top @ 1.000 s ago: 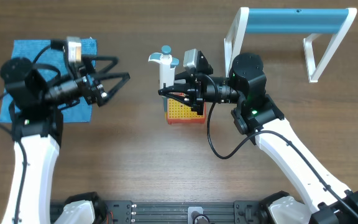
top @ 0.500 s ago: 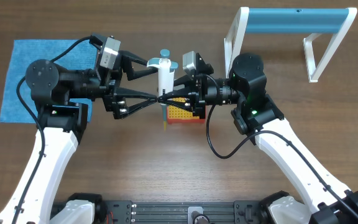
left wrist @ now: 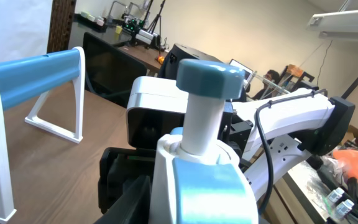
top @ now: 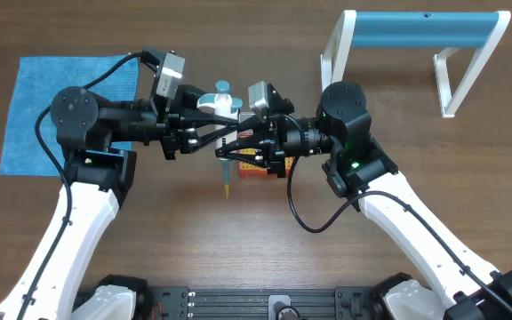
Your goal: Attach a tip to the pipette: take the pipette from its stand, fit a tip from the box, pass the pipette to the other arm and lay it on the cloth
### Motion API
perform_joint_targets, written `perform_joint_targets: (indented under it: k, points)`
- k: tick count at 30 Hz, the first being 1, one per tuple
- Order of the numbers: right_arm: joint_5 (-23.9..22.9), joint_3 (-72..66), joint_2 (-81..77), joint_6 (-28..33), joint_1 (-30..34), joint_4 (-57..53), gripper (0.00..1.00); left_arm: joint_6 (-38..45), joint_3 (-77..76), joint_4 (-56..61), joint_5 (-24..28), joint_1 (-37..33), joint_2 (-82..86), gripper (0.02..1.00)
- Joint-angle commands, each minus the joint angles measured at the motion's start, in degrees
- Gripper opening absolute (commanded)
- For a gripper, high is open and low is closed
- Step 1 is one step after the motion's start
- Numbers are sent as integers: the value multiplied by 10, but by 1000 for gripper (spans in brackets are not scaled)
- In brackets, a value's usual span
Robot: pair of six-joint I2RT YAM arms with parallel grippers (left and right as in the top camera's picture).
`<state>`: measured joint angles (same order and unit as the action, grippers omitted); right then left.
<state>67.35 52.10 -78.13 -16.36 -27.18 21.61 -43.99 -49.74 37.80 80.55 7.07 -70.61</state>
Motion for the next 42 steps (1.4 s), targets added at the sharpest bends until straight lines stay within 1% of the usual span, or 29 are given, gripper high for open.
perform_joint_targets:
  k: [1,3,4,6,7,8,11,14,19,20,21,22,23,24,26,27,28,29,30,32,33,34,35,36,37,38,39,41,42]
  points:
    - [-9,9,7,1,-2,5,80,-2,-10,0,-10,1,0,220]
    - [-9,9,7,1,-2,5,82,-2,-10,0,-10,1,0,80]
    - [-9,9,7,1,-2,5,169,-2,-10,0,-10,1,0,25]
    - [-9,9,7,1,-2,5,397,-2,-10,0,-10,1,0,27]
    - [-9,9,7,1,-2,5,535,-2,-10,0,-10,1,0,25]
    - [-9,9,7,1,-2,5,761,-2,-10,0,-10,1,0,27]
    - [-9,9,7,1,8,3,766,-1,-10,0,-10,1,0,25]
    - [-9,9,7,1,44,-30,772,14,-10,-4,-11,-4,-14,27]
    - [-9,9,7,13,106,-104,772,16,-10,-27,-27,-56,-78,27]
    - [-22,9,7,22,116,-133,772,16,-10,-31,-34,-72,-98,25]
    - [-47,9,7,46,122,-174,774,17,-10,-50,-48,-91,-122,27]
    - [-94,9,7,83,124,-218,774,33,-10,-73,-61,-106,-144,25]
    - [-156,9,7,111,124,-256,774,55,-10,-112,-84,-118,-163,27]
    - [-232,9,8,135,124,-286,774,76,-10,-148,-106,-124,-176,27]
    - [-354,9,16,157,124,-310,774,131,-10,-257,-194,-128,-195,27]
    - [-434,9,25,169,124,-312,776,150,-10,-316,-257,-126,-198,25]
    - [-514,9,47,191,124,-311,779,152,-10,-357,-296,-126,-198,27]
    - [-549,9,65,208,124,-312,776,152,-10,-362,-295,-127,-198,25]
    - [-596,9,99,231,124,-312,779,152,-13,-370,-292,-126,-196,25]
    - [-654,9,163,255,124,-318,779,182,-37,-423,-295,-126,-193,25]
    - [-688,9,206,255,124,-326,776,216,-65,-489,-323,-126,-191,27]
    - [-718,9,254,255,124,-346,776,256,-102,-575,-371,-126,-191,25]
    - [-747,9,299,255,124,-364,776,296,-151,-674,-435,-126,-191,27]
    - [-774,9,334,255,124,-382,776,314,-181,-726,-475,-126,-191,25]
    - [-810,9,373,255,124,-410,779,332,-227,-799,-528,-126,-191,27]
    - [-834,9,412,255,124,-454,776,336,-266,-848,-570,-127,-191,27]
    - [-841,9,454,255,124,-507,776,343,-312,-896,-607,-129,-191,25]
    - [-849,9,515,255,124,-558,776,365,-379,-950,-649,-136,-192,25]
    - [-849,9,538,255,124,-584,866,376,-399,-969,-668,-142,-194,25]
